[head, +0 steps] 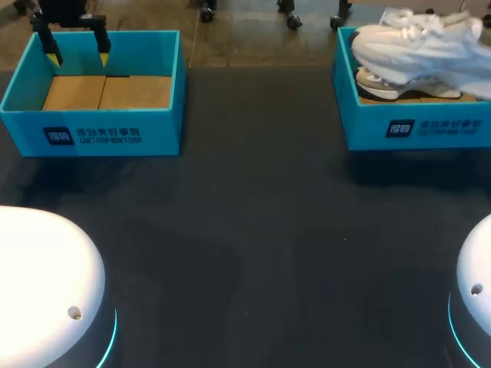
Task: Take the shoe out of the shoebox, open the shoe tongue, remove and reinsert the insole, then place the shoe into the shoebox
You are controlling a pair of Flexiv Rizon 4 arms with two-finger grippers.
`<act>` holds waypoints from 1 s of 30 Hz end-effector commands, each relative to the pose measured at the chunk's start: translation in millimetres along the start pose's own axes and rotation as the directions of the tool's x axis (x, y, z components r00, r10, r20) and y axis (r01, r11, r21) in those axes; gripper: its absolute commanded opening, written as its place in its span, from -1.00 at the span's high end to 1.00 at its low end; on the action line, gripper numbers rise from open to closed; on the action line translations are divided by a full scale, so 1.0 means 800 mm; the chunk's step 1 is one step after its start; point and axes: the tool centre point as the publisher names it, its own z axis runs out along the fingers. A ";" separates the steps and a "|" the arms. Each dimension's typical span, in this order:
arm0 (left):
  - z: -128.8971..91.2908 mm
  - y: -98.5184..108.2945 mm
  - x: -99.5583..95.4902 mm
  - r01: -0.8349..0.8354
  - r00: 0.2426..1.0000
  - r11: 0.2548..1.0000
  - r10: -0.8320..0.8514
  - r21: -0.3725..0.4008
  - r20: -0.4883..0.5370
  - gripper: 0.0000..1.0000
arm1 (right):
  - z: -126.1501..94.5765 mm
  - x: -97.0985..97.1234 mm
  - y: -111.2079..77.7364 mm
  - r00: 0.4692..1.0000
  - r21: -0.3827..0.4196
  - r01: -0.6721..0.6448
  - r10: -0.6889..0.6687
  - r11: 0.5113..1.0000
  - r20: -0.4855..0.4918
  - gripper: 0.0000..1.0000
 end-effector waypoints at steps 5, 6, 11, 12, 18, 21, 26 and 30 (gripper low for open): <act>0.000 0.000 0.000 0.000 1.000 1.000 0.000 0.000 0.000 -1.00 | 0.046 0.013 -0.136 0.993 -0.128 -0.067 0.054 0.989 -0.103 1.00; 0.000 0.000 0.000 0.000 1.000 1.000 0.000 0.000 0.000 -1.00 | 0.046 0.013 -0.136 0.993 -0.128 -0.067 0.054 0.989 -0.103 1.00; 0.000 0.000 0.000 0.000 1.000 1.000 0.000 0.000 0.000 -1.00 | 0.046 0.013 -0.136 0.993 -0.128 -0.067 0.054 0.989 -0.103 1.00; 0.000 0.000 0.000 0.000 1.000 1.000 0.000 0.000 0.000 -1.00 | 0.046 0.013 -0.136 0.993 -0.128 -0.067 0.054 0.989 -0.103 1.00; 0.000 0.000 0.000 0.000 1.000 1.000 0.000 0.000 0.000 -1.00 | 0.046 0.013 -0.136 0.993 -0.128 -0.067 0.054 0.989 -0.103 1.00; 0.000 0.000 0.000 0.000 1.000 1.000 0.000 0.000 0.000 -1.00 | 0.046 0.013 -0.136 0.993 -0.128 -0.067 0.054 0.989 -0.103 1.00; 0.000 0.000 0.000 0.000 1.000 1.000 0.000 0.000 0.000 -1.00 | 0.073 0.052 -0.171 0.998 -0.135 -0.011 0.003 0.991 -0.058 1.00; 0.000 0.000 0.000 0.000 1.000 1.000 0.000 0.000 0.000 -1.00 | 0.090 0.079 -0.211 0.998 -0.133 0.030 -0.037 0.991 -0.047 1.00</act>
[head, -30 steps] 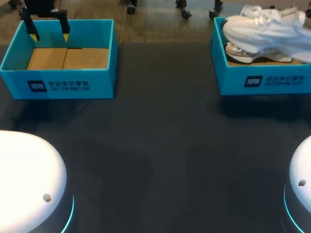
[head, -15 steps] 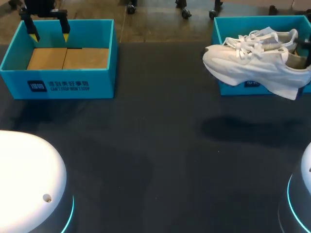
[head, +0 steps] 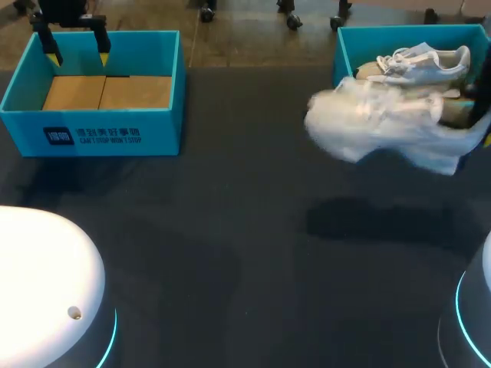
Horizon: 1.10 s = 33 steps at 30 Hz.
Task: Take the shoe out of the shoebox, open the shoe tongue, remove and reinsert the insole, then place the shoe into the shoebox
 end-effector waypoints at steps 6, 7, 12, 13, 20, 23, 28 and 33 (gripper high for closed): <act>0.000 0.000 0.000 0.000 1.000 1.000 0.000 0.000 0.000 -1.00 | 0.042 0.073 -0.106 0.987 0.051 0.074 -0.066 0.996 -0.149 1.00; 0.000 0.000 0.000 0.000 1.000 1.000 0.000 0.000 0.000 -1.00 | 0.042 0.073 -0.106 0.987 0.051 0.074 -0.066 0.996 -0.149 1.00; 0.000 0.000 0.000 0.000 1.000 1.000 0.000 0.000 0.000 -1.00 | 0.042 0.073 -0.106 0.987 0.051 0.074 -0.066 0.996 -0.149 1.00; 0.000 0.000 0.000 0.000 1.000 1.000 0.000 0.000 0.000 -1.00 | 0.042 0.073 -0.106 0.987 0.051 0.074 -0.066 0.996 -0.149 1.00; 0.000 0.000 0.000 0.000 1.000 1.000 0.000 0.000 0.000 -1.00 | 0.042 0.073 -0.106 0.987 0.051 0.074 -0.066 0.996 -0.149 1.00; 0.000 0.000 0.000 0.000 1.000 1.000 0.000 0.000 0.000 -1.00 | 0.042 0.073 -0.106 0.987 0.051 0.074 -0.066 0.996 -0.149 1.00; 0.000 0.000 0.000 0.000 1.000 1.000 0.000 0.000 0.000 -1.00 | 0.094 0.148 -0.165 0.986 0.006 0.167 -0.167 0.986 -0.013 1.00; 0.000 0.000 0.000 0.000 1.000 1.000 0.000 0.000 0.000 -1.00 | 0.141 0.178 -0.187 0.992 0.019 0.124 -0.124 0.992 0.008 1.00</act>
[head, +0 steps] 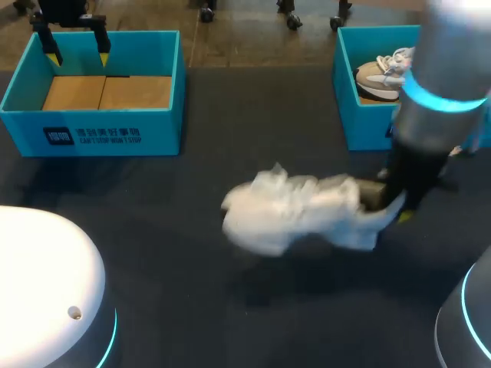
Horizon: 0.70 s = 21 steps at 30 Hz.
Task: Take the shoe out of the shoebox, open the shoe tongue, remove and reinsert the insole, then place the shoe into the shoebox
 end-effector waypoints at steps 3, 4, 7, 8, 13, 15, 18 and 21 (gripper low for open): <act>0.000 0.000 0.000 0.000 1.000 1.000 0.000 0.000 0.000 -1.00 | 0.070 0.073 -0.010 0.995 0.010 -0.045 0.044 0.999 0.092 1.00; 0.000 0.000 0.000 0.000 1.000 1.000 0.000 0.000 0.000 -1.00 | 0.073 0.076 -0.012 0.993 0.009 -0.055 0.053 0.998 0.104 1.00; 0.000 0.000 0.000 0.000 1.000 1.000 0.000 0.000 0.000 -1.00 | 0.073 0.076 -0.012 0.993 0.009 -0.055 0.053 0.998 0.104 1.00; 0.000 0.000 0.000 0.000 1.000 1.000 0.000 0.000 0.000 -1.00 | 0.073 0.076 -0.012 0.993 0.009 -0.055 0.053 0.998 0.104 1.00; 0.000 0.000 0.000 0.000 1.000 1.000 0.000 0.000 0.000 -1.00 | 0.073 0.076 -0.012 0.993 0.009 -0.055 0.053 0.998 0.104 1.00; 0.000 0.000 0.000 0.000 1.000 1.000 0.000 0.000 0.000 -1.00 | 0.073 0.076 -0.012 0.993 0.009 -0.055 0.053 0.998 0.104 1.00; 0.000 0.000 0.000 0.000 1.000 1.000 0.000 0.000 0.000 -1.00 | 0.071 0.088 -0.021 0.987 -0.021 -0.043 0.046 0.999 0.152 1.00; 0.000 0.000 0.000 0.000 1.000 1.000 0.000 0.000 0.000 -1.00 | 0.074 0.108 -0.031 0.982 -0.055 -0.013 0.023 0.998 0.187 1.00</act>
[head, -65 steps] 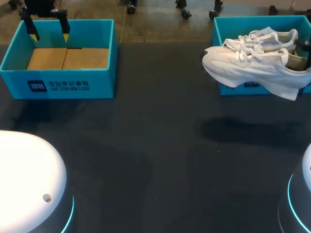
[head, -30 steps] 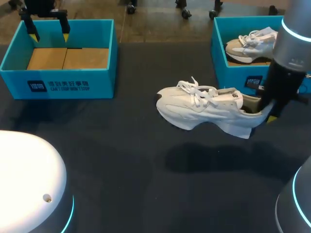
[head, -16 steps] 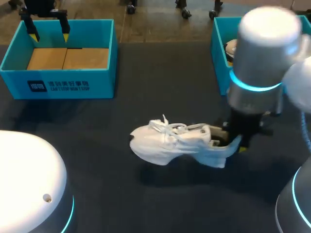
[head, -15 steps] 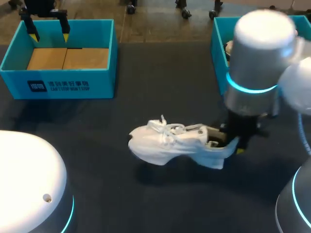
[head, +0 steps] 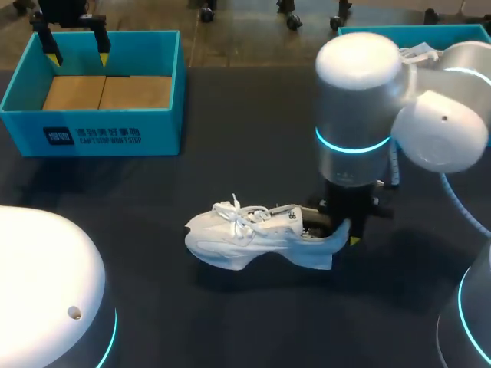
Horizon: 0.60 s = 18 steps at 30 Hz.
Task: Take the shoe out of the shoebox, open the shoe tongue, remove and reinsert the insole, then place the shoe into the shoebox
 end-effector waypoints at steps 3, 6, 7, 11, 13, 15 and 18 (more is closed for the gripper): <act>0.000 0.000 0.000 0.000 1.000 1.000 0.000 0.000 0.000 -1.00 | -0.001 0.049 -0.023 0.993 -0.087 0.066 -0.057 0.994 0.100 1.00; 0.000 0.000 0.000 0.000 1.000 1.000 0.000 0.000 0.000 -1.00 | -0.001 0.059 -0.025 0.990 -0.097 0.107 -0.098 0.990 0.097 1.00; 0.000 0.000 0.000 0.000 1.000 1.000 0.000 0.000 0.000 -1.00 | 0.000 0.061 -0.025 0.990 -0.096 0.105 -0.095 0.990 0.104 1.00; 0.000 0.000 0.000 0.000 1.000 1.000 0.000 0.000 0.000 -1.00 | 0.004 0.067 -0.024 0.985 -0.095 0.098 -0.084 0.991 0.148 1.00; 0.000 0.000 0.000 0.000 1.000 1.000 0.000 0.000 0.000 -1.00 | 0.006 0.070 -0.024 0.980 -0.098 0.113 -0.095 0.989 0.172 1.00; 0.000 0.000 0.000 0.000 1.000 1.000 0.000 0.000 0.000 -1.00 | 0.009 0.071 -0.024 0.977 -0.097 0.112 -0.091 0.989 0.193 1.00; 0.000 0.000 0.000 0.000 1.000 1.000 0.000 0.000 0.000 -1.00 | 0.014 0.073 -0.028 0.969 -0.103 0.121 -0.095 0.987 0.227 1.00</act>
